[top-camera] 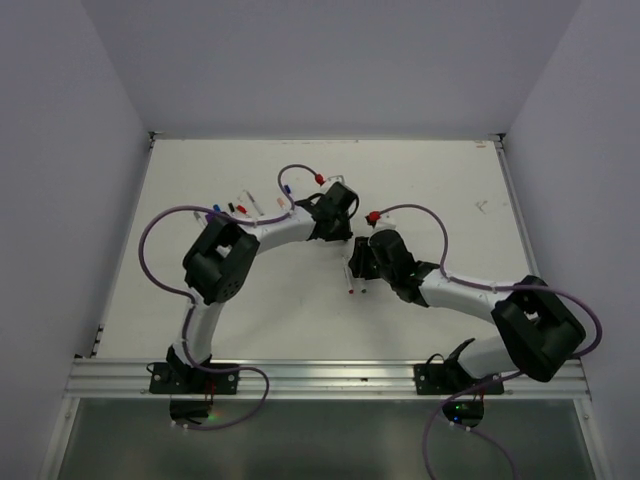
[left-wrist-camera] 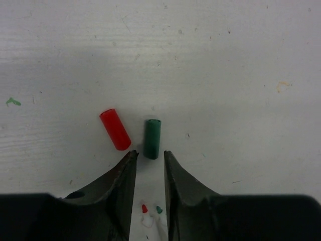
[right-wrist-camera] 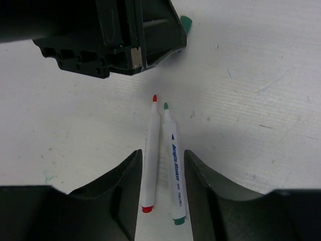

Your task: Open the pen caps

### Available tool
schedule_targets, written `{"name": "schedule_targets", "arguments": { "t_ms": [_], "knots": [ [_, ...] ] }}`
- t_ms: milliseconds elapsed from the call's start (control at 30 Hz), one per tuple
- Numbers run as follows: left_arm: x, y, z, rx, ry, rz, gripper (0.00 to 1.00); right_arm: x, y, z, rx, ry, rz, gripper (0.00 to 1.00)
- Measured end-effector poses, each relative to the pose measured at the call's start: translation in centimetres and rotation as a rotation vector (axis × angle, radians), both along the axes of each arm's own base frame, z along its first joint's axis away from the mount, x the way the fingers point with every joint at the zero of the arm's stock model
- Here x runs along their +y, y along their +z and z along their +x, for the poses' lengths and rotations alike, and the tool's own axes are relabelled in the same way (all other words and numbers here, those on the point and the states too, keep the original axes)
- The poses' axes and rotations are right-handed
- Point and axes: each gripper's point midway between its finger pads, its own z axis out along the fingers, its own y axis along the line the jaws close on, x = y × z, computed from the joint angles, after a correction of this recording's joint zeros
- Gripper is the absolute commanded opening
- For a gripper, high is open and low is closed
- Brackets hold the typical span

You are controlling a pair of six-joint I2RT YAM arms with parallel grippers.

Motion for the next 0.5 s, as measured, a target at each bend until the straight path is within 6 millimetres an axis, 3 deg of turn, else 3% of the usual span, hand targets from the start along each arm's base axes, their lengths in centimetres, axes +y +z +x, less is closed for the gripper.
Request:
{"name": "schedule_targets", "arguments": {
  "t_ms": [67, 167, 300, 367, 433, 500],
  "knots": [
    [0.1, 0.7, -0.1, -0.008, 0.000, -0.006, 0.39, 0.1, 1.3, 0.1, -0.028, 0.000, 0.023, 0.50],
    [0.3, 3.5, 0.0, -0.048, 0.001, -0.026, 0.48, 0.2, 3.2, 0.2, -0.069, 0.003, 0.052, 0.61],
    [0.9, 10.2, 0.3, -0.169, 0.006, -0.088, 0.68, 0.6, 5.3, 0.8, -0.113, 0.017, 0.065, 0.67],
    [1.6, 13.7, 0.3, -0.232, 0.014, -0.124, 0.84, 1.1, 6.4, 1.4, -0.137, 0.036, 0.061, 0.67],
    [3.1, 16.7, 0.0, -0.288, 0.026, -0.148, 0.95, 2.0, 7.5, 2.4, -0.159, 0.064, 0.058, 0.67],
    [5.2, 18.4, -0.1, -0.325, 0.054, -0.162, 1.00, 3.2, 8.5, 3.6, -0.184, 0.093, 0.051, 0.67]
  ]
}}
